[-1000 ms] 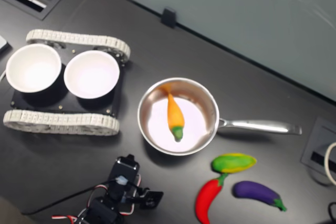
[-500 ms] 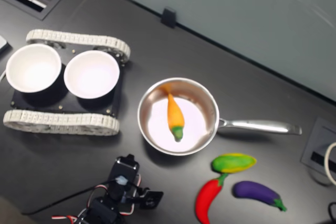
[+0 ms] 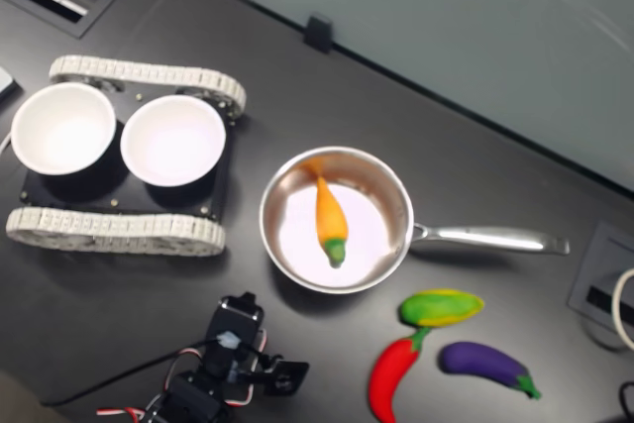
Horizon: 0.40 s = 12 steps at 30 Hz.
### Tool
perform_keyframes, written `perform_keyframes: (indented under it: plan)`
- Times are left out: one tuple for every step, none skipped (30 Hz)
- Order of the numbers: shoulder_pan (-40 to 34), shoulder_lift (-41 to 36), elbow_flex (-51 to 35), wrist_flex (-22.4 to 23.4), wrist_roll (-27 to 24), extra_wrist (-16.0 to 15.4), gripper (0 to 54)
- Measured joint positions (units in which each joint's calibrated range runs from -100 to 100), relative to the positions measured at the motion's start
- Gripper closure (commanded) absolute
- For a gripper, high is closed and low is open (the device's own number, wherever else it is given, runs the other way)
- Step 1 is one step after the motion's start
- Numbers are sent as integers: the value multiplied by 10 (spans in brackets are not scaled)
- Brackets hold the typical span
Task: Pick up the carrot and place them in the pan
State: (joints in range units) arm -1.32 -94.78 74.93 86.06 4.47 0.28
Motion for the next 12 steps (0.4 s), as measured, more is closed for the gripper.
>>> perform_keyframes:
  plan:
    - [-4,0,0,0,0,0,535]
    - [-4,0,0,0,0,0,535]
    - [-4,0,0,0,0,0,535]
    - [-4,0,0,0,-1,0,535]
    - [-3,0,0,0,-3,0,535]
    - [-2,0,0,0,-3,0,535]
    - [-2,0,0,0,-3,0,535]
    - [-2,0,0,0,-3,0,535]
    - [-2,0,0,0,-3,0,535]
    - [-2,0,0,0,-3,0,535]
    - [-2,0,0,0,-3,0,535]
    - [-2,0,0,0,-3,0,535]
